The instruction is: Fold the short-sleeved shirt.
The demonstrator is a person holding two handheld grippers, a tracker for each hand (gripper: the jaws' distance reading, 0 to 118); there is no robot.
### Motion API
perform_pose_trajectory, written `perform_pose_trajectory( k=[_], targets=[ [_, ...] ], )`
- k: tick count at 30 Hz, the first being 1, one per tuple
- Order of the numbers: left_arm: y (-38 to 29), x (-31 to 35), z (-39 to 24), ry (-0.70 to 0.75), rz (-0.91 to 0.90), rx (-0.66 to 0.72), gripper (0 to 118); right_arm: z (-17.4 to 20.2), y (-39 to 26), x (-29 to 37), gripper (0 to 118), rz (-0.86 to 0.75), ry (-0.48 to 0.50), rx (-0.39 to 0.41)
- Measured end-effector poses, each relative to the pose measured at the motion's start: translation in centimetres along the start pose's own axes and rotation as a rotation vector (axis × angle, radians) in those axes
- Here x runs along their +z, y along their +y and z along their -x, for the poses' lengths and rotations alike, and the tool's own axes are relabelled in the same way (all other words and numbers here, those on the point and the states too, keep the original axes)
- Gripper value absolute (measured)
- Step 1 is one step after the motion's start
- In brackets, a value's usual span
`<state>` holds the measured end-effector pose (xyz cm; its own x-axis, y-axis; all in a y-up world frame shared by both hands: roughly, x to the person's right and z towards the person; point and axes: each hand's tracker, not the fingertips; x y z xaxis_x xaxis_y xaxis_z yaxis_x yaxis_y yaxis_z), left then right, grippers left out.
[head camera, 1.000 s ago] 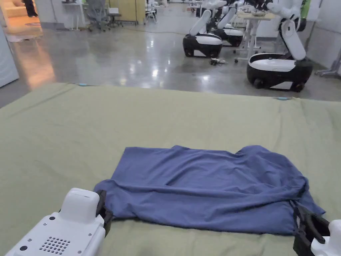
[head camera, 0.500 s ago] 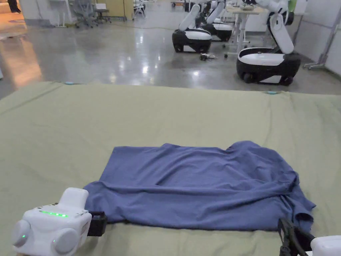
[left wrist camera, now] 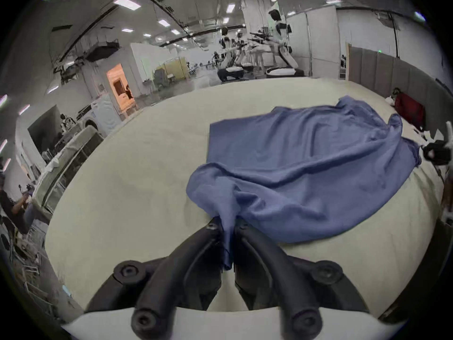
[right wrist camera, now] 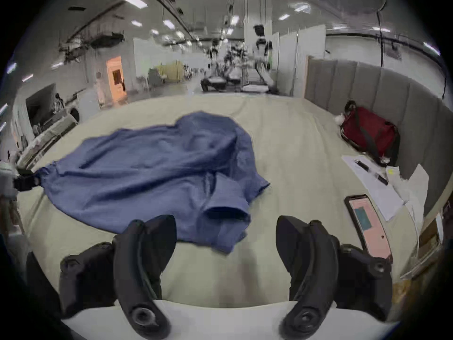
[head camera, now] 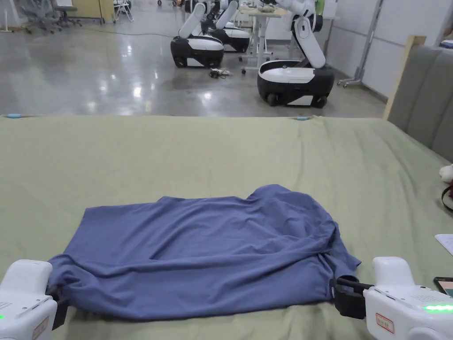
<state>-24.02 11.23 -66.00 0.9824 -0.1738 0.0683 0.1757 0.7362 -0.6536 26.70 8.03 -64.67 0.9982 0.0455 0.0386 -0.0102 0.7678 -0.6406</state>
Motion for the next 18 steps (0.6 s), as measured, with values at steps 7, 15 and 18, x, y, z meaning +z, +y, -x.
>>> perform_pose_trajectory(
  k=[7, 15, 18],
  targets=[
    [-0.2, -0.7, -0.2, 0.0, 0.022, -0.009, 6, -1.1, 1.0, -4.3, 35, 0.188, 0.121, -0.001],
    [-0.1, 2.4, 1.0, 0.021, -0.035, 0.026, 6, -2.2, 4.9, 2.6, 13, 0.052, 0.184, -0.024],
    [0.5, 6.3, 1.7, 0.022, -0.093, 0.031, 6, -2.6, 6.2, 6.9, 13, 0.006, 0.196, -0.016]
  ],
)
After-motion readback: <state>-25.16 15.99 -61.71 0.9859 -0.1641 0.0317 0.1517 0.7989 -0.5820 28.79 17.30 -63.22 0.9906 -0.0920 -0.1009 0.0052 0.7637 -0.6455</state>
